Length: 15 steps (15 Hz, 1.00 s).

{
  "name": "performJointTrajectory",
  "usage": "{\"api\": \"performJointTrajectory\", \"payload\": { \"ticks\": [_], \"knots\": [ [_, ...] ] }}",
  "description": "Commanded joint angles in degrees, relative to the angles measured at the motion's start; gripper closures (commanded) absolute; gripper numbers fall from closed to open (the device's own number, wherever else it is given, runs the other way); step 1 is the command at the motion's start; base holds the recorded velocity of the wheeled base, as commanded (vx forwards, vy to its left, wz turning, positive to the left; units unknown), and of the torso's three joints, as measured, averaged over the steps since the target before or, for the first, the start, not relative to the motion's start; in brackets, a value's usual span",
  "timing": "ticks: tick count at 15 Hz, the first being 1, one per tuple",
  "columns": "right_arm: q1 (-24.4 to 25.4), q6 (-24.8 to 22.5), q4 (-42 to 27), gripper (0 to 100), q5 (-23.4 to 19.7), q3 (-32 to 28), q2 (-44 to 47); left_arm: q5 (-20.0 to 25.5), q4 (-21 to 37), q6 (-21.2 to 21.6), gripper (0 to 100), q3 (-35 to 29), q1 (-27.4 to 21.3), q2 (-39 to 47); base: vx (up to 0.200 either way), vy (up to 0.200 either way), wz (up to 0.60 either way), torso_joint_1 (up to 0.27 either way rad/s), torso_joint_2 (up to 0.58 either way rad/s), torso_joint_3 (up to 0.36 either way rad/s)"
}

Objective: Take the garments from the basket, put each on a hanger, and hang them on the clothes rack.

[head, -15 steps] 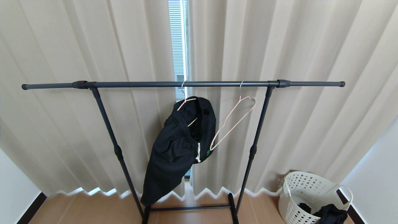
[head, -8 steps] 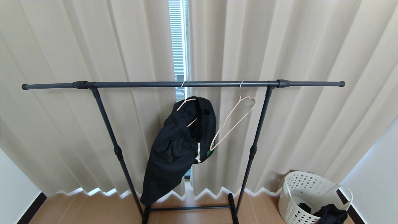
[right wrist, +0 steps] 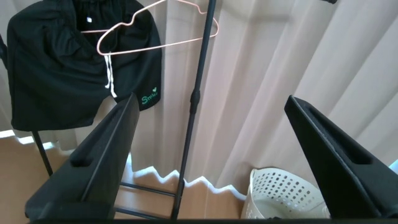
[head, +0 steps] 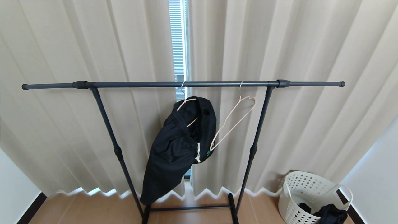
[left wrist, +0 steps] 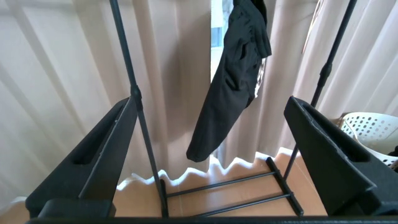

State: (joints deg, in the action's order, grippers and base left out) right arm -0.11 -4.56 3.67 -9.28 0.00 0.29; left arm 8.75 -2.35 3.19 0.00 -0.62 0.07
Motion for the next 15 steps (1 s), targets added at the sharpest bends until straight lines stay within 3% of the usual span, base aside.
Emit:
{"api": "performJointTrajectory", "payload": {
  "ticks": [1, 15],
  "knots": [
    [0.0, 0.5, 0.1, 0, 0.0, 0.0, 0.1, 0.0, 0.0, 0.0, 0, 0.0, 0.0, -0.1, 0.0, 0.0, 0.0, 0.0, 0.0, 0.0],
    [0.0, -0.9, -0.2, 0, -0.1, 0.0, 0.1, 0.8, 0.0, 0.3, 0, 0.0, 0.0, -0.1, 0.0, 0.0, 0.0, 0.0, 0.0, 0.0]
  ]
}}
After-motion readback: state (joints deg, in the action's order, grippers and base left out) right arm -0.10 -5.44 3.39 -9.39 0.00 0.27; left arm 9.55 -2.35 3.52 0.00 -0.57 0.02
